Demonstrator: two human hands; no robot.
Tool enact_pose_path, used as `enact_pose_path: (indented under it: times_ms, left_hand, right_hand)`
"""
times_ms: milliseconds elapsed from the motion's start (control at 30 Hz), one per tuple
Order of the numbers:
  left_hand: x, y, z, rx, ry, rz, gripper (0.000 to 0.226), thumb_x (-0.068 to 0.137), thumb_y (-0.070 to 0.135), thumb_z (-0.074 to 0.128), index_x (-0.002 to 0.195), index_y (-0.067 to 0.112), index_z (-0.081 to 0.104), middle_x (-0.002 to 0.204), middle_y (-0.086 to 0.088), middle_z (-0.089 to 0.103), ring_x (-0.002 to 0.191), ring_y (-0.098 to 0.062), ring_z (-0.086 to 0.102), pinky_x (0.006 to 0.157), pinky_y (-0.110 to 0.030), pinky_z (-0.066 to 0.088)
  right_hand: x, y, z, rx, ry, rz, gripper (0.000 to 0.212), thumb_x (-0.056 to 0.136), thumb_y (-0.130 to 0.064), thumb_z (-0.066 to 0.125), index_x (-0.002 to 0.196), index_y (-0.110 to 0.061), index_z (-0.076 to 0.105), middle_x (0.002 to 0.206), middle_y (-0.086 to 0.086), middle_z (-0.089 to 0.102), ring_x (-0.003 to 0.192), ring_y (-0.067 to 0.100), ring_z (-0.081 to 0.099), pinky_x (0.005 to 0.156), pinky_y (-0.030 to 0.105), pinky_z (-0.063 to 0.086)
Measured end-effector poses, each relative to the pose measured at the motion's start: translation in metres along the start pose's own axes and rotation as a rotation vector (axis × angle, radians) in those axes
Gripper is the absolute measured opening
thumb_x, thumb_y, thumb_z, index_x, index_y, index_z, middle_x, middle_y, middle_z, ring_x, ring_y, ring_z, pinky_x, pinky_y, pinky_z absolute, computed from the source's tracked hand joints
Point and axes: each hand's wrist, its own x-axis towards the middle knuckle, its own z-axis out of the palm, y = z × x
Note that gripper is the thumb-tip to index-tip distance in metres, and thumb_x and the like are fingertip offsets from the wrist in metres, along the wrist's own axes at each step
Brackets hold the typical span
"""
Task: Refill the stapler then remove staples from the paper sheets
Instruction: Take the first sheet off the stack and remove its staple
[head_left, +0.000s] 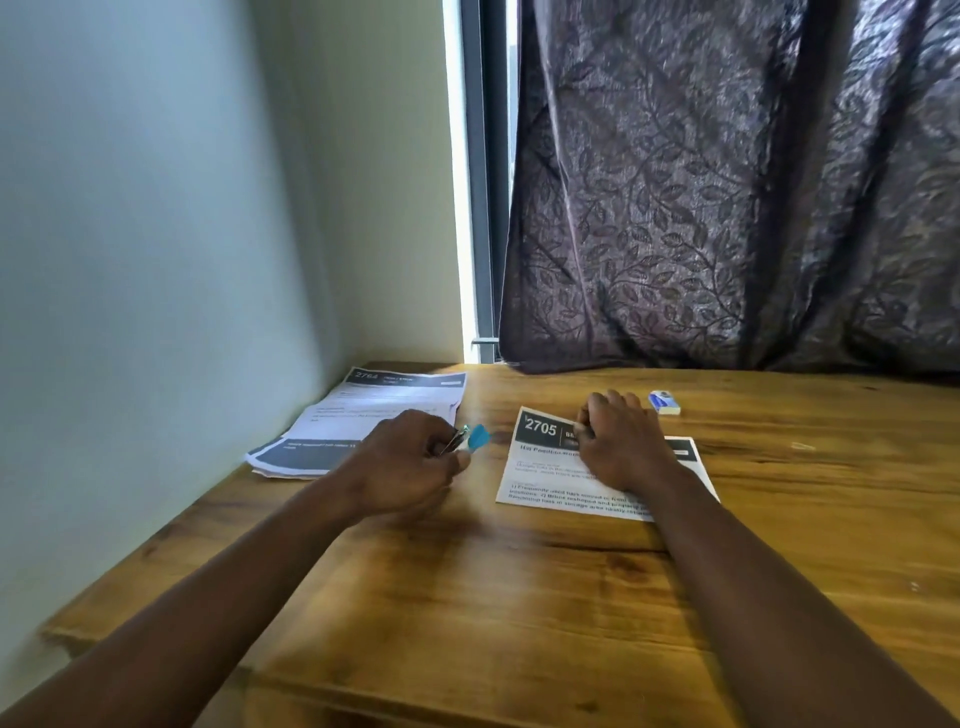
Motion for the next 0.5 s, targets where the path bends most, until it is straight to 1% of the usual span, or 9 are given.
enact_pose_path:
  times_ms: [33, 100, 167, 200, 233, 333, 400, 433, 500]
  left_hand:
    - [0.004, 0.002, 0.000, -0.119, -0.032, 0.008, 0.013, 0.095, 0.029, 0.066, 0.102, 0.019, 0.071, 0.091, -0.002, 0.074, 0.075, -0.014, 0.068, 0.072, -0.033, 0.050]
    - [0.020, 0.008, 0.002, -0.333, -0.096, 0.003, 0.016, 0.098, 0.020, 0.062, 0.114, 0.019, 0.066, 0.101, -0.001, 0.072, 0.079, -0.012, 0.067, 0.073, -0.035, 0.054]
    - [0.042, 0.012, 0.008, -0.444, -0.110, -0.020, 0.018, 0.101, 0.016, 0.059, 0.119, 0.019, 0.062, 0.107, -0.002, 0.068, 0.086, -0.015, 0.063, 0.082, -0.039, 0.056]
    - [0.054, 0.014, 0.013, -0.494, -0.097, -0.043, 0.018, 0.101, 0.016, 0.057, 0.118, 0.018, 0.061, 0.107, -0.003, 0.068, 0.087, -0.016, 0.061, 0.084, -0.039, 0.056]
    - [0.064, 0.016, 0.017, -0.540, -0.082, -0.068, 0.017, 0.102, 0.018, 0.056, 0.118, 0.017, 0.061, 0.105, -0.004, 0.067, 0.086, -0.016, 0.059, 0.082, -0.037, 0.055]
    - [0.086, 0.017, 0.026, -0.533, -0.060, -0.070, 0.029, 0.099, 0.035, 0.063, 0.121, 0.017, 0.058, 0.103, 0.003, 0.068, 0.091, -0.015, 0.061, 0.073, -0.027, 0.052]
    - [0.095, 0.012, 0.032, -0.515, -0.040, -0.052, 0.036, 0.092, 0.041, 0.071, 0.115, 0.014, 0.061, 0.100, 0.006, 0.075, 0.092, -0.013, 0.068, 0.071, -0.026, 0.052]
    - [0.098, 0.009, 0.036, -0.529, -0.028, -0.060, 0.038, 0.090, 0.041, 0.074, 0.112, 0.013, 0.062, 0.097, 0.005, 0.078, 0.090, -0.013, 0.071, 0.071, -0.027, 0.055]
    - [0.104, 0.001, 0.042, -0.553, -0.009, -0.077, 0.038, 0.087, 0.041, 0.076, 0.108, 0.012, 0.061, 0.097, 0.001, 0.079, 0.089, -0.017, 0.076, 0.077, -0.035, 0.063]
  right_hand:
    - [0.000, 0.000, 0.001, 0.025, 0.013, -0.013, 0.008, 0.102, -0.032, 0.046, 0.098, -0.025, 0.047, 0.109, -0.001, 0.054, 0.109, 0.023, 0.046, 0.098, 0.046, 0.037]
    - [0.000, -0.002, 0.000, 0.092, 0.044, -0.031, 0.008, 0.102, -0.031, 0.046, 0.097, -0.026, 0.046, 0.100, -0.004, 0.056, 0.101, 0.021, 0.048, 0.093, 0.045, 0.038]
    - [0.002, -0.002, -0.001, 0.156, 0.062, -0.048, 0.007, 0.103, -0.029, 0.046, 0.097, -0.027, 0.046, 0.094, -0.004, 0.057, 0.094, 0.020, 0.049, 0.089, 0.044, 0.038]
    - [0.003, -0.002, -0.001, 0.178, 0.075, -0.060, 0.006, 0.103, -0.028, 0.046, 0.097, -0.026, 0.046, 0.091, -0.004, 0.057, 0.092, 0.020, 0.049, 0.088, 0.044, 0.037]
    - [0.003, -0.002, -0.001, 0.193, 0.092, -0.074, 0.006, 0.102, -0.026, 0.047, 0.097, -0.026, 0.046, 0.089, -0.005, 0.057, 0.090, 0.020, 0.049, 0.086, 0.043, 0.036]
    - [0.007, -0.006, 0.000, 0.227, 0.162, -0.104, 0.008, 0.100, -0.021, 0.050, 0.095, -0.026, 0.046, 0.086, -0.004, 0.058, 0.088, 0.022, 0.050, 0.083, 0.043, 0.038]
    - [0.010, -0.009, 0.002, 0.244, 0.190, -0.113, 0.008, 0.099, -0.021, 0.050, 0.095, -0.026, 0.046, 0.088, -0.004, 0.058, 0.088, 0.021, 0.051, 0.086, 0.044, 0.039]
    - [0.011, -0.010, 0.003, 0.254, 0.208, -0.122, 0.008, 0.099, -0.021, 0.050, 0.096, -0.027, 0.046, 0.089, -0.005, 0.059, 0.088, 0.021, 0.051, 0.087, 0.044, 0.039]
    - [0.012, -0.012, 0.004, 0.262, 0.256, -0.147, 0.007, 0.099, -0.021, 0.051, 0.099, -0.027, 0.047, 0.092, -0.006, 0.060, 0.091, 0.020, 0.052, 0.090, 0.044, 0.038]
